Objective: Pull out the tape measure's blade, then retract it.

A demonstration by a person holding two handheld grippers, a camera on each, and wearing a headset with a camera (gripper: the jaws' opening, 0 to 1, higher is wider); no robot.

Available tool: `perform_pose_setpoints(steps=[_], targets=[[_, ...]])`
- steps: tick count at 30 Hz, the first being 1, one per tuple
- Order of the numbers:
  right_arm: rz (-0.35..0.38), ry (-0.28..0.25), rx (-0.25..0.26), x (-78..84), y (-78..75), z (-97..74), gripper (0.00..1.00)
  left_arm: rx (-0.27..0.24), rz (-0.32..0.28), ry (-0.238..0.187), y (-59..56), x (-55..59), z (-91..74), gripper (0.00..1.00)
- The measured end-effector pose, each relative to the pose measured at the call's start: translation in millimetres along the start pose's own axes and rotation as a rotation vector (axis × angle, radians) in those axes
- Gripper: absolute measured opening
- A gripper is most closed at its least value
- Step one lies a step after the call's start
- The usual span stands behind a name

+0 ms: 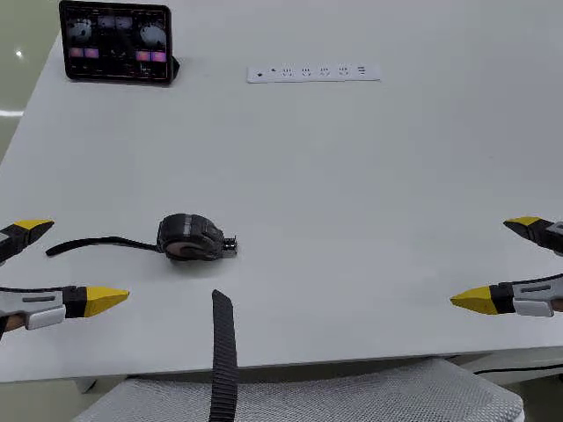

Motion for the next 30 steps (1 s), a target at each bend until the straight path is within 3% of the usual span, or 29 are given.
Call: perform_pose_setpoints(steps=[2, 5, 15, 22, 30], targets=[[-0.008, 0.005, -0.002, -0.8, -0.3, 0.2, 0.99, 0.004, 0.001, 0.005, 0.6, 0.4, 0.4, 0.99], [-0.092, -0.038, -0.017, -7.6, 0.5, 2.8, 0.99, 0.011, 0.008, 0.004, 1.3, -1.0, 1.2, 0.99], [-0.091, -0.032, -0.080, -17.6, 5.3, 12.8, 0.99, 0.073, 0.077, 0.005, 3.7, -13.7, 10.5, 0.99], [-0.106, -0.042, -0.102, -27.5, 3.0, 21.9, 0.99, 0.106, 0.105, 0.028, 5.6, -19.4, 19.9, 0.99], [-0.138, -0.081, -0.132, -46.5, 6.1, 36.5, 0.99, 0.177, 0.170, 0.097, -2.9, -25.9, 37.5, 0.99]])
Point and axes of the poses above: the centre of the closed fingertips' face, and the gripper's own axes: z roughly forward along the fingers, y roughly to its left, x roughly out of its underside, the point moved 7 cm from there along -z, roughly backward along the fingers, and after that the axes turned 11 degrees about -y, right-handed, at the moved point
